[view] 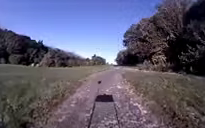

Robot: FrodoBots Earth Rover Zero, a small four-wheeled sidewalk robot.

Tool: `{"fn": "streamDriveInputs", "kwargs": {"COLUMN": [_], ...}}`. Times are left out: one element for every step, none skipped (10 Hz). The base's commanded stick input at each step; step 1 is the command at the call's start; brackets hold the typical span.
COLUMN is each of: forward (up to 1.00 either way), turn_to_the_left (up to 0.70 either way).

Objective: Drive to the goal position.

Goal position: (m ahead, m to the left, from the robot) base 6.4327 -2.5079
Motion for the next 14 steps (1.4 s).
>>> {"fn": "streamDriveInputs", "kwargs": {"forward": [0.5, 0.5, 0.5, 0.5, 0.5, 0.5, 0.5, 0.5, 0.5, 0.5, 0.5, 0.5, 0.5, 0.5], "turn_to_the_left": [0.0, 0.0, 0.02, 0.5, 0.5, 0.36, 0.07, 0.0, 0.0, 0.0, 0.0, 0.0, 0.0, 0.0]}}
